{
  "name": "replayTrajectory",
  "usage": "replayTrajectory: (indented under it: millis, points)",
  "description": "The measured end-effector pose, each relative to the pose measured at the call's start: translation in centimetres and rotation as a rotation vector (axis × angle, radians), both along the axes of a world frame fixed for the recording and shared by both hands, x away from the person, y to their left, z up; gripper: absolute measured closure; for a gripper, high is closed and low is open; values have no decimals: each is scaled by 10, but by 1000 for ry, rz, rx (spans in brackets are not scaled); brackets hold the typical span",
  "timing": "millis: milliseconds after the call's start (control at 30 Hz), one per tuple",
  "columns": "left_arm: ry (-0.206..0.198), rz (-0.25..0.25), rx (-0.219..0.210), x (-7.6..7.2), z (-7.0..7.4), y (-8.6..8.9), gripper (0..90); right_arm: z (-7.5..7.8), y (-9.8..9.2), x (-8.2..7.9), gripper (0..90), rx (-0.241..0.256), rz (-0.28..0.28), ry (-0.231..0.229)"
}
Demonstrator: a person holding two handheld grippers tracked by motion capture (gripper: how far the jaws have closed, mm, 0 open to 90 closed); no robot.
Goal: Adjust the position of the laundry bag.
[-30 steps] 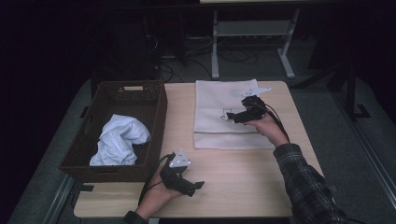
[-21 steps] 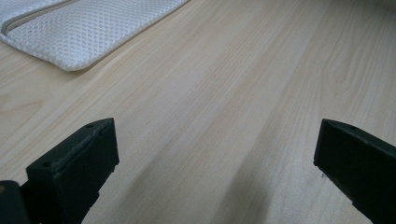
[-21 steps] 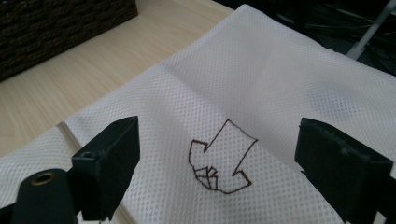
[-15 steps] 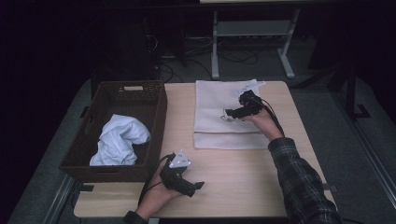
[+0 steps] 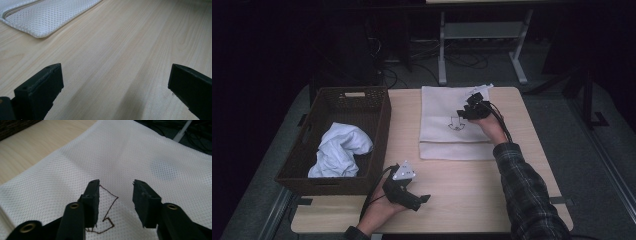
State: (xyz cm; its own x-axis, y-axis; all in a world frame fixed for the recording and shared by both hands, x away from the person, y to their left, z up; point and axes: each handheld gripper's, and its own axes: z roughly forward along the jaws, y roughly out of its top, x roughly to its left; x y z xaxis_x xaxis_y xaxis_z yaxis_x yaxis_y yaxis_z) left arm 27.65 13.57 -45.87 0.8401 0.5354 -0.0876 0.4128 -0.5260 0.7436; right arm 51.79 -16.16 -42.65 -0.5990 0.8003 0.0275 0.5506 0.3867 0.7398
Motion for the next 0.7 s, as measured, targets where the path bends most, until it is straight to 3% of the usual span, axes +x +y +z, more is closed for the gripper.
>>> replayTrajectory:
  millis: [300, 400, 500, 633, 700]
  points:
    - [-3, 0, 0, 0, 0, 1, 0, -19, 2, 11, 814, 39, -26, 10]
    - [-2, -1, 0, 0, 0, 1, 0, -24, 4, 16, 848, 53, -28, 48]
    - [-2, -4, -1, 0, 0, 1, 0, -27, 10, 19, 885, 47, -19, 53]
    - [-3, -2, -4, -1, 0, 1, 0, -29, 18, 21, 891, -10, -10, 39]
    - [-3, -1, -3, -1, 1, 2, 0, -31, 17, 22, 892, -16, -18, 39]
